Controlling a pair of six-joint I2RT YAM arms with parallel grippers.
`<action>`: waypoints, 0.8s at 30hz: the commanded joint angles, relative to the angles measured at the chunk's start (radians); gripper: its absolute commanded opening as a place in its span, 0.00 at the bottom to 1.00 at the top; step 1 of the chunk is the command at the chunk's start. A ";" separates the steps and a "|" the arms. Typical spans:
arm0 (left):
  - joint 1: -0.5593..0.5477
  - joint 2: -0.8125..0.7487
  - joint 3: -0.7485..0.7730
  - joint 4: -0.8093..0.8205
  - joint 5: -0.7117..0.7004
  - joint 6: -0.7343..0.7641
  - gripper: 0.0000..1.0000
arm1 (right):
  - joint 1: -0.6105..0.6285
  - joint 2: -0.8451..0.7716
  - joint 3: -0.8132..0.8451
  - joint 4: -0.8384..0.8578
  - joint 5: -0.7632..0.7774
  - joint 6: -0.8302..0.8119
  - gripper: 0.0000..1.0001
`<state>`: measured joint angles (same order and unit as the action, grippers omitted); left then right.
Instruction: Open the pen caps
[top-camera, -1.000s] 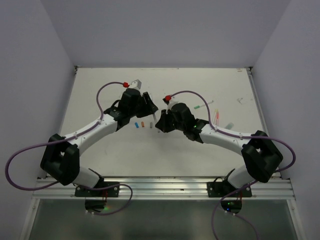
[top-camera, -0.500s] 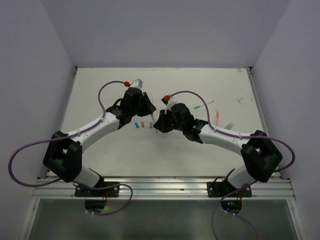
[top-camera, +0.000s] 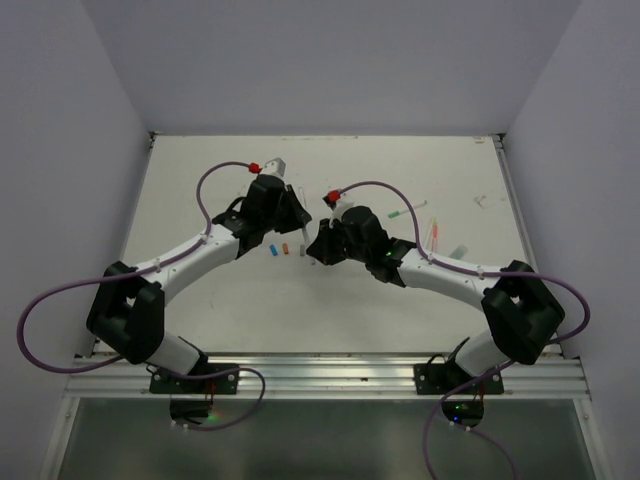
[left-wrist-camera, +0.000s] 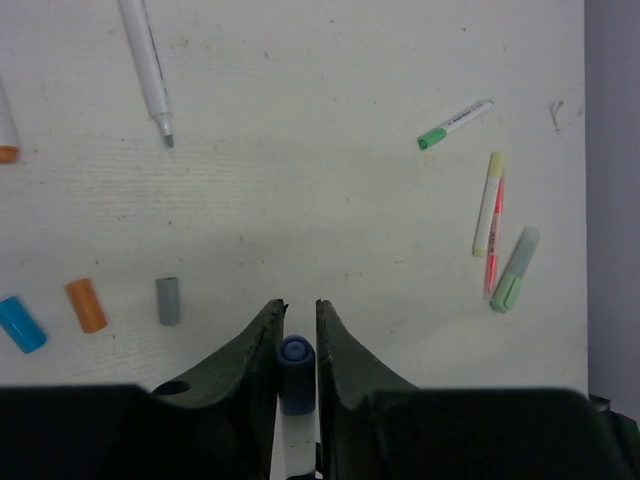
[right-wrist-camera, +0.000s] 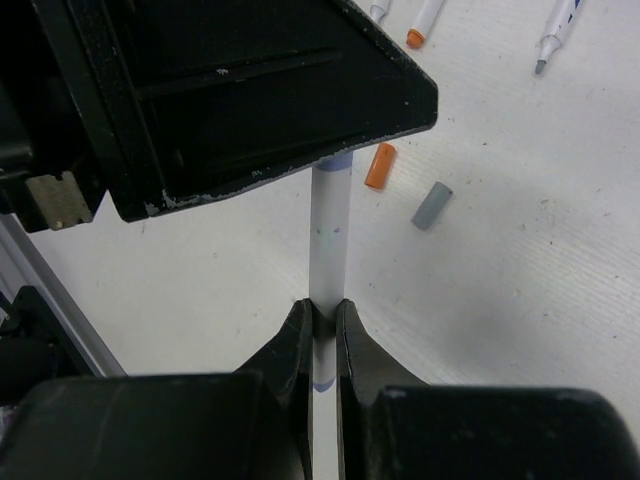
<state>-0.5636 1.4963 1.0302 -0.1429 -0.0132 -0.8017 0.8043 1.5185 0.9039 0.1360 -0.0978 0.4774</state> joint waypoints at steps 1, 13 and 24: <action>-0.005 0.001 0.037 0.017 -0.004 0.006 0.20 | 0.004 0.005 0.038 0.047 -0.016 0.006 0.00; -0.004 -0.048 0.021 0.026 -0.007 -0.010 0.00 | 0.003 0.003 0.035 0.076 -0.042 0.009 0.27; -0.005 -0.131 -0.005 0.046 -0.037 -0.025 0.00 | 0.003 0.049 0.115 0.073 -0.052 -0.005 0.22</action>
<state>-0.5640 1.4143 1.0298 -0.1383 -0.0196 -0.8062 0.8043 1.5650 0.9653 0.1585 -0.1303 0.4793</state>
